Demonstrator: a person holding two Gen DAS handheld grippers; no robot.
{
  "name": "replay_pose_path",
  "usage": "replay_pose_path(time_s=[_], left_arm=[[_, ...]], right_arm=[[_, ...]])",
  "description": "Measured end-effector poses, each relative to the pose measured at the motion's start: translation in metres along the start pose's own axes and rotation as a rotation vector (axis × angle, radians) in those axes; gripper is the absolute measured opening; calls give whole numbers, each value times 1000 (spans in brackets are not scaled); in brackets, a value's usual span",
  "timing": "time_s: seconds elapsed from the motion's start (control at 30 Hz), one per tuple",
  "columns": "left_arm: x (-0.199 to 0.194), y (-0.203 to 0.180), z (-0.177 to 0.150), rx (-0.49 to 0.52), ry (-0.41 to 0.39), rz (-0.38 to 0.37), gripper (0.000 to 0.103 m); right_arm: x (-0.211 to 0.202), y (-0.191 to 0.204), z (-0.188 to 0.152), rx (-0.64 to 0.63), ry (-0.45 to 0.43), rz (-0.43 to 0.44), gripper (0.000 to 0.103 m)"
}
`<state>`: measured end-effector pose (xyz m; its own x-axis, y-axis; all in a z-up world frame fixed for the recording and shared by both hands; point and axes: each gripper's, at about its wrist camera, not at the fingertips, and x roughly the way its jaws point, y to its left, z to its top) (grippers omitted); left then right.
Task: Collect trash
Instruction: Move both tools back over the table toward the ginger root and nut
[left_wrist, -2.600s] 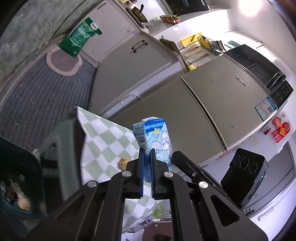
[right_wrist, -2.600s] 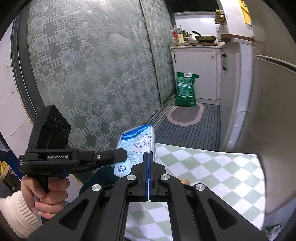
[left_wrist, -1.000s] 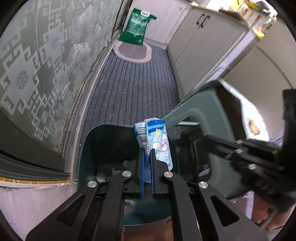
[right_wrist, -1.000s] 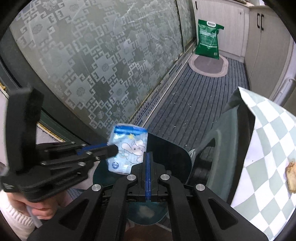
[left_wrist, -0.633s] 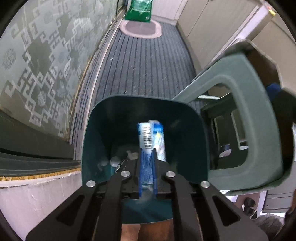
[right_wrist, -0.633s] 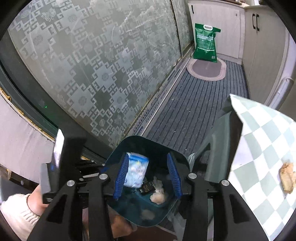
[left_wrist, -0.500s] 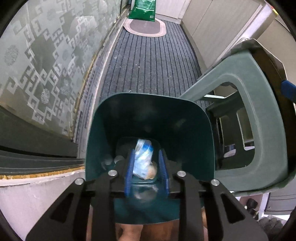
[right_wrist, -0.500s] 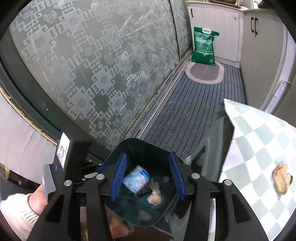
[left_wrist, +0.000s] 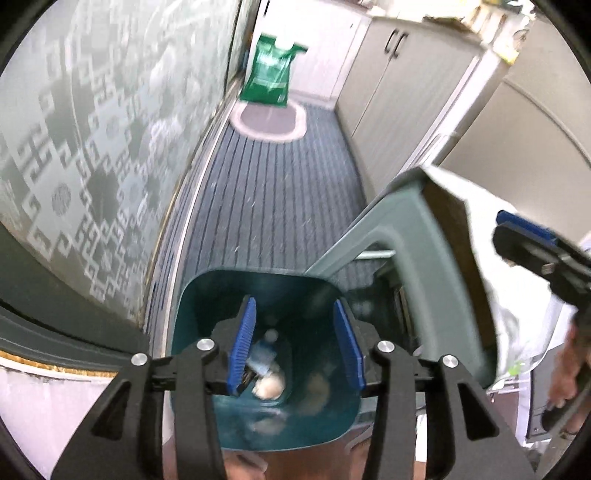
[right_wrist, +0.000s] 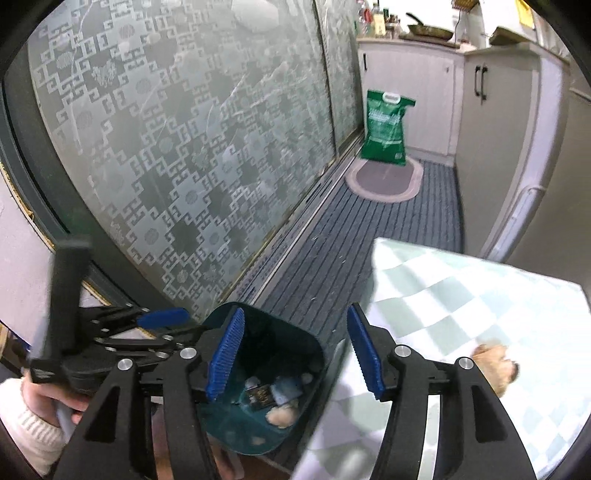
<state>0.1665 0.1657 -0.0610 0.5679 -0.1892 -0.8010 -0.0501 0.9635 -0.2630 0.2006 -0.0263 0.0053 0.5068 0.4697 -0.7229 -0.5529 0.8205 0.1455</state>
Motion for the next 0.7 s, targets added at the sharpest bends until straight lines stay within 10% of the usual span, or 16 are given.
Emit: replay_pose_path(time_s=[0.53,0.7], left_arm=[[-36,-68,19,28,-140,-160,53],[-33,-91,18,56,-144,-181,54]], right_arm=[[-58,-109,-19,124,-95,-153,59],[-62,-147,-33,216,-74,-150,45]])
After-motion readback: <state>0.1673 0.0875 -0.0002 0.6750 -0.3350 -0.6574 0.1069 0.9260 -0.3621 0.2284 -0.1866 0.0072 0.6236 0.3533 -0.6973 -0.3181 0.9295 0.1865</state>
